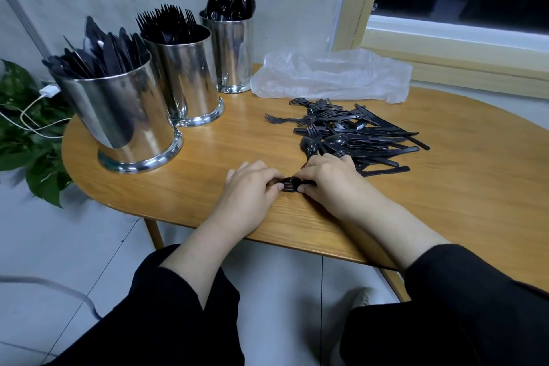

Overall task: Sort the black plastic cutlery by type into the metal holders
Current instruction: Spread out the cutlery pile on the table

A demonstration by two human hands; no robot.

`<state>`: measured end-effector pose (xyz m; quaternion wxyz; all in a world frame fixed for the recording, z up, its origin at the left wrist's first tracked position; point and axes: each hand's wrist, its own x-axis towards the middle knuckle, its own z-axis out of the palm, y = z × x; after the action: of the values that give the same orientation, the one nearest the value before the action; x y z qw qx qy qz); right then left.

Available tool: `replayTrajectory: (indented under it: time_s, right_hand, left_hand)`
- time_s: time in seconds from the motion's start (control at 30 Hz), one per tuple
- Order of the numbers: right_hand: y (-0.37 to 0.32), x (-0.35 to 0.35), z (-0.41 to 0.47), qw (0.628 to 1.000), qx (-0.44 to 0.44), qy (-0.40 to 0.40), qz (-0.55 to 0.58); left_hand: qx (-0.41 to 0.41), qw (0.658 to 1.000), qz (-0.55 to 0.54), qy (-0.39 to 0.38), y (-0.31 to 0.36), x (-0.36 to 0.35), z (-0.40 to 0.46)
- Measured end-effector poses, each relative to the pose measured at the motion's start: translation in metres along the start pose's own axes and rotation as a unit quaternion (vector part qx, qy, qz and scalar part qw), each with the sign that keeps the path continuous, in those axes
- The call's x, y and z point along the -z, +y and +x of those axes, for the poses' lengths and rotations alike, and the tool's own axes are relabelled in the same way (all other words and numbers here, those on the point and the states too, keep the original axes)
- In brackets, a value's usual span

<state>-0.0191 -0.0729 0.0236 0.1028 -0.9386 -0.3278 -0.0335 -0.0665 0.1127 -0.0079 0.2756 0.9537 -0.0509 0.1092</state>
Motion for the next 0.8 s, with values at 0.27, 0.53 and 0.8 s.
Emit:
replayTrajectory:
  time_s: [0.27, 0.53, 0.8]
  right_hand:
    - [0.007, 0.015, -0.011, 0.956, -0.134, 0.156, 0.21]
    - [0.004, 0.015, -0.023, 0.951, -0.101, 0.186, 0.226]
    - [0.018, 0.018, -0.031, 0.96, -0.089, 0.145, 0.22]
  left_hand:
    - [0.134, 0.948, -0.278, 0.079, 0.024, 0.011, -0.002]
    - [0.251, 0.787, -0.552, 0.113, 0.077, -0.017, 0.018]
    - [0.244, 0.688, -0.67, 0.135, 0.076, -0.02, 0.025]
